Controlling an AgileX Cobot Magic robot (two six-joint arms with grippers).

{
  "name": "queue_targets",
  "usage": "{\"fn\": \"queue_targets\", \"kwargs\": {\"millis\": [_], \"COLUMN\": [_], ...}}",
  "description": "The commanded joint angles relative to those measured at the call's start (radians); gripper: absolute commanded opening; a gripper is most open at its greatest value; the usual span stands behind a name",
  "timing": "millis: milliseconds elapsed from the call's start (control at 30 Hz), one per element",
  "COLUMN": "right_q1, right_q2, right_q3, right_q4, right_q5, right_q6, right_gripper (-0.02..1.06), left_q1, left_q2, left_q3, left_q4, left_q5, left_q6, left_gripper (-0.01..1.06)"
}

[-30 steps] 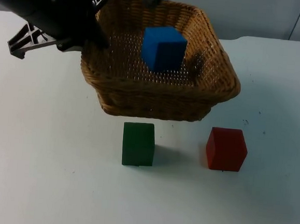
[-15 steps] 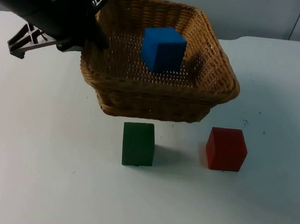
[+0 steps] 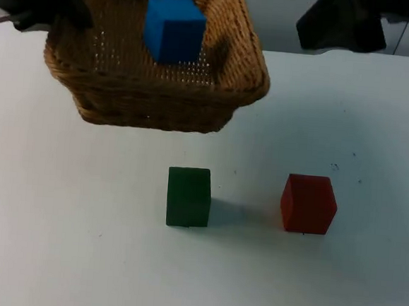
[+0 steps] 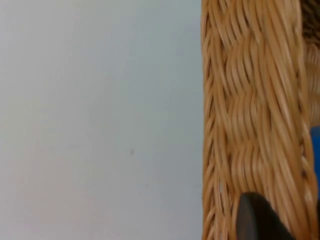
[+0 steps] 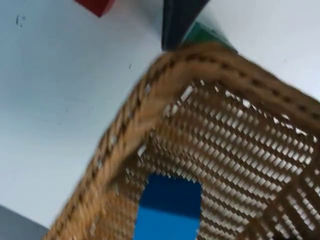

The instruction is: Pick up the basket with the left hand and place the blue cube into the basket with the right hand.

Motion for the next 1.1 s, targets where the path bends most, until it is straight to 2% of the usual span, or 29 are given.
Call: {"fn": "queue_targets", "kwargs": {"millis": [0, 133, 233, 767, 1067], "right_q1": [0.002, 0.002, 0.002, 0.002, 0.002], "right_q2": [-0.02, -0.057, -0.095, -0.217, -0.219], "right_q3": [0.016, 0.046, 0.069, 0.167, 0.167], "right_q4": [-0.005, -0.001, -0.001, -0.001, 0.003], "right_q5": [-0.024, -0.024, -0.019, -0.019, -0.023], "right_q6": [0.016, 0.016, 0.016, 0.06, 0.068], "right_gripper": [0.91, 0.91, 0.91, 0.91, 0.91], "left_q1": [0.019, 0.071, 0.111, 0.246, 0.253], "left_q2": [-0.023, -0.022, -0.022, -0.025, -0.01], "left_q3": [0.018, 0.088, 0.125, 0.165, 0.165], "left_q4": [0.01, 0.007, 0.001, -0.01, -0.017], "left_q5": [0.001, 0.005, 0.009, 0.009, -0.011], "left_q6": [0.019, 0.046, 0.121, 0.252, 0.297], "left_gripper": [0.0, 0.0, 0.0, 0.0, 0.0]}}
